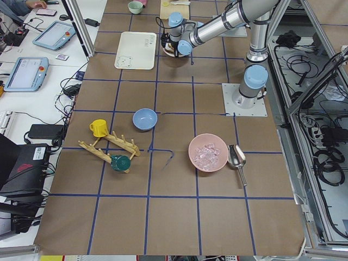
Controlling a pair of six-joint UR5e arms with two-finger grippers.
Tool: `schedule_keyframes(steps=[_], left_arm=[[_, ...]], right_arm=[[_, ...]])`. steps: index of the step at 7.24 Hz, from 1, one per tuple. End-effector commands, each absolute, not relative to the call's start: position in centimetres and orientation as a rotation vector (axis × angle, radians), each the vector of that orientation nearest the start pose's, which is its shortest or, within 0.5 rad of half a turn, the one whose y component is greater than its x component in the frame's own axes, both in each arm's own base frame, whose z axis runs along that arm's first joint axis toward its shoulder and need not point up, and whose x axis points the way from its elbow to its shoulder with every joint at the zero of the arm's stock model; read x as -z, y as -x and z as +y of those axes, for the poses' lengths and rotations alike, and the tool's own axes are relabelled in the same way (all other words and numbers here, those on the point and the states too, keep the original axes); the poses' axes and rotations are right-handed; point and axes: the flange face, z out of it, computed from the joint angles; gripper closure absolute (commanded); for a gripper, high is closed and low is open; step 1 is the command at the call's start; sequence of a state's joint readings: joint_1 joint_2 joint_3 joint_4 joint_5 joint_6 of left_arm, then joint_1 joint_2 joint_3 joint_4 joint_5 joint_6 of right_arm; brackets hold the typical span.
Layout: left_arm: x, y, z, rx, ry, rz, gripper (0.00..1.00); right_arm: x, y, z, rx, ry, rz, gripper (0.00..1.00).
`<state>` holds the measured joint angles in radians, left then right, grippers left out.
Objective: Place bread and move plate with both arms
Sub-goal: 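Slide the plate with the left gripper onto the bear tray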
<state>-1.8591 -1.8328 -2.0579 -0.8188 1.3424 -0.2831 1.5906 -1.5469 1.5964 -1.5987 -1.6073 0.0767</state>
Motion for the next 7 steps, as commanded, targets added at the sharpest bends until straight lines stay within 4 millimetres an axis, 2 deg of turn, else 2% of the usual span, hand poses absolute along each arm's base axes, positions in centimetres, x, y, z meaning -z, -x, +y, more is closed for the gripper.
schedule_keyframes(steps=[1,2,4,5,6,7], left_arm=[[-21.3,28.9,-43.4,-0.110,-0.007,3.388,1.00],[-21.2,28.9,-43.3,-0.112,-0.017,3.390,1.00],[-22.6,28.0,-44.2,-0.065,0.016,3.404,1.00],[-24.0,27.0,-45.4,-0.029,0.068,3.456,1.00],[-26.5,26.1,-47.8,0.023,0.119,3.486,1.00],[-28.1,26.3,-49.4,-0.002,0.129,3.484,1.00]], right_arm=[[-46.8,-14.0,-49.7,-0.022,-0.090,3.173,0.00],[-46.9,-14.0,-49.7,-0.019,-0.090,3.173,0.00],[-46.6,-13.8,-49.9,-0.012,-0.092,3.182,0.00],[-46.5,-13.8,-50.0,-0.011,-0.100,3.188,0.00],[-46.6,-13.7,-49.9,-0.013,-0.102,3.191,0.00],[-46.6,-13.7,-49.8,-0.013,-0.107,3.191,0.00]])
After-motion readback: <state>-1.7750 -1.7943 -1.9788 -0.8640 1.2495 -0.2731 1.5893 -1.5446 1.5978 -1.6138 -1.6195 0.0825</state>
